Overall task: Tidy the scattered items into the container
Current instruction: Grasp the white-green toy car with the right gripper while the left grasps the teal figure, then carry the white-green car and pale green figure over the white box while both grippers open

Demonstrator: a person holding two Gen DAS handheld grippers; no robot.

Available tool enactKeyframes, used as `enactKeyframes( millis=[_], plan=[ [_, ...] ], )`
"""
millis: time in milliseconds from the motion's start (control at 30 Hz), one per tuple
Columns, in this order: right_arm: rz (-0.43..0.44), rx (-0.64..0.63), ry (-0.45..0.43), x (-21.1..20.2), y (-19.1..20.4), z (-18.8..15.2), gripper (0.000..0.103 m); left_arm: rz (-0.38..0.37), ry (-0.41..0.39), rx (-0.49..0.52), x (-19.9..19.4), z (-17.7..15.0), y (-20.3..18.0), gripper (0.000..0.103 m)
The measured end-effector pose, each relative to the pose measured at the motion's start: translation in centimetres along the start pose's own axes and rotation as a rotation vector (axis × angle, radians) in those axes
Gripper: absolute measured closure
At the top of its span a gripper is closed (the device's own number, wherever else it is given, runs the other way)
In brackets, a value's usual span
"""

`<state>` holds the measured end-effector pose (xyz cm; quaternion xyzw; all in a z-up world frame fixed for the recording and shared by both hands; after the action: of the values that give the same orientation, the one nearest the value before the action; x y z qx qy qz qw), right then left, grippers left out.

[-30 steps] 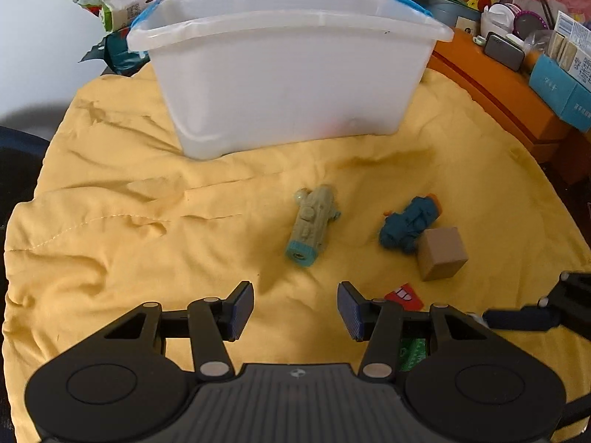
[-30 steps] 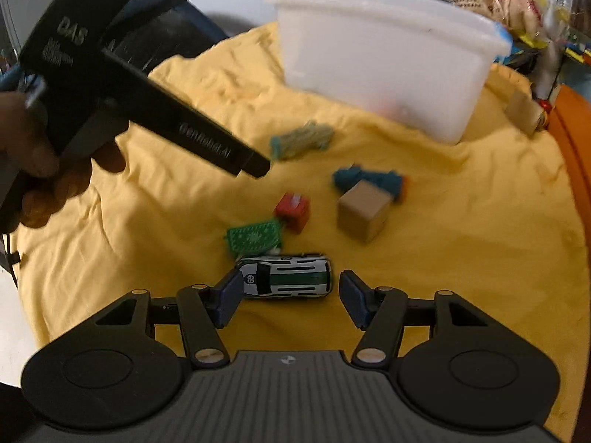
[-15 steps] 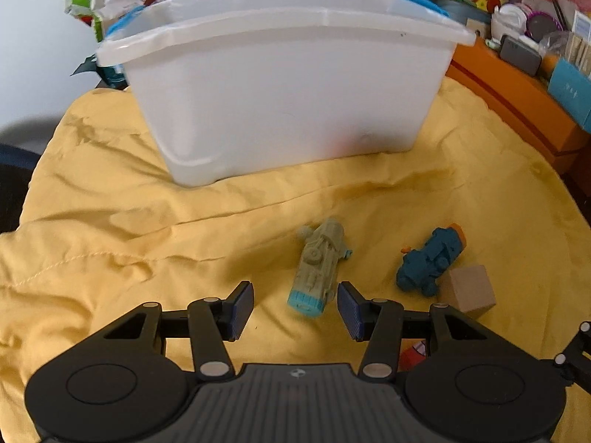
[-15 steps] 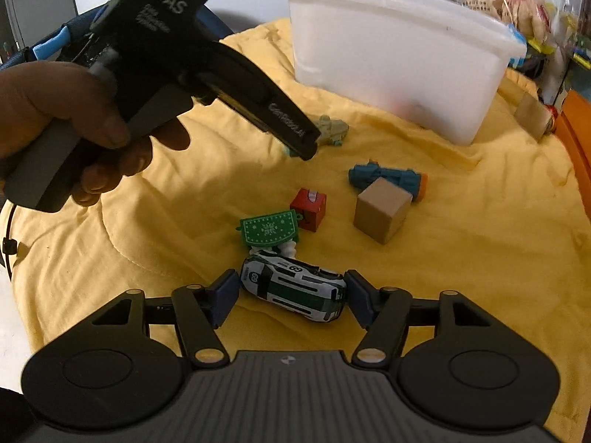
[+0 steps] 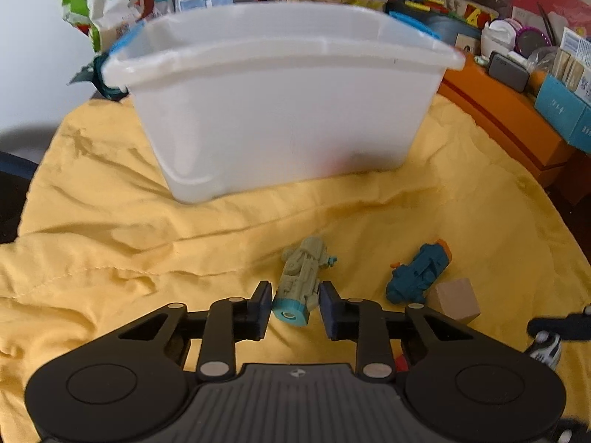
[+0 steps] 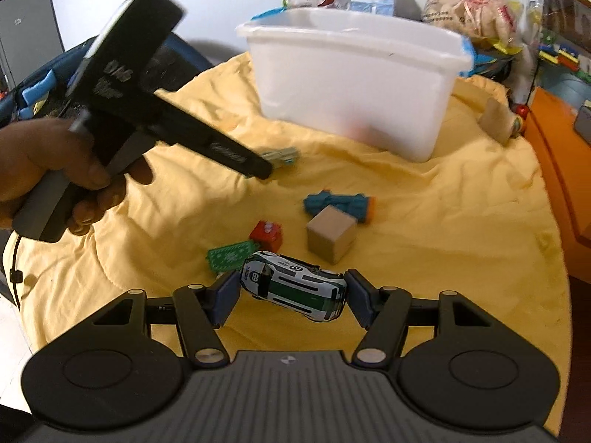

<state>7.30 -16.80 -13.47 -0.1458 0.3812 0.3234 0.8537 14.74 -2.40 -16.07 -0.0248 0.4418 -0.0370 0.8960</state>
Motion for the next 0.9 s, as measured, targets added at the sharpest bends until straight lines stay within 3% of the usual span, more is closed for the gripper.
enactKeyframes(
  millis=[467,733,900],
  plan=[
    [-0.064,0.045,-0.171,-3.8,-4.4,7.1,0.038,0.017,-0.136,-0.049,-7.9,4.7,3.3,0.073],
    [-0.053,0.061,-0.153,-3.3,-3.9,6.1,0.038,0.009,0.031,-0.063,-3.5,-1.0,2.7,0.065],
    [-0.051,0.051,-0.133,-3.6,-3.4,4.9,0.038,0.049,0.086,-0.092,-0.1,-2.3,2.5,0.065]
  ],
)
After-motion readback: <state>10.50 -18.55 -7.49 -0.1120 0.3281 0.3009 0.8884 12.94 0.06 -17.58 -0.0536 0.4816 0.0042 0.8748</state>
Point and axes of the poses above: each gripper's, at about its wrist camera, not at the fingertips, and x roughly the way its jaws point, y to its left, z to its top, the point moved 8 cm from there along x, roughly the way its jaws point, and after that the axes turned 5 degrees about -x, right-handed, at the moved point
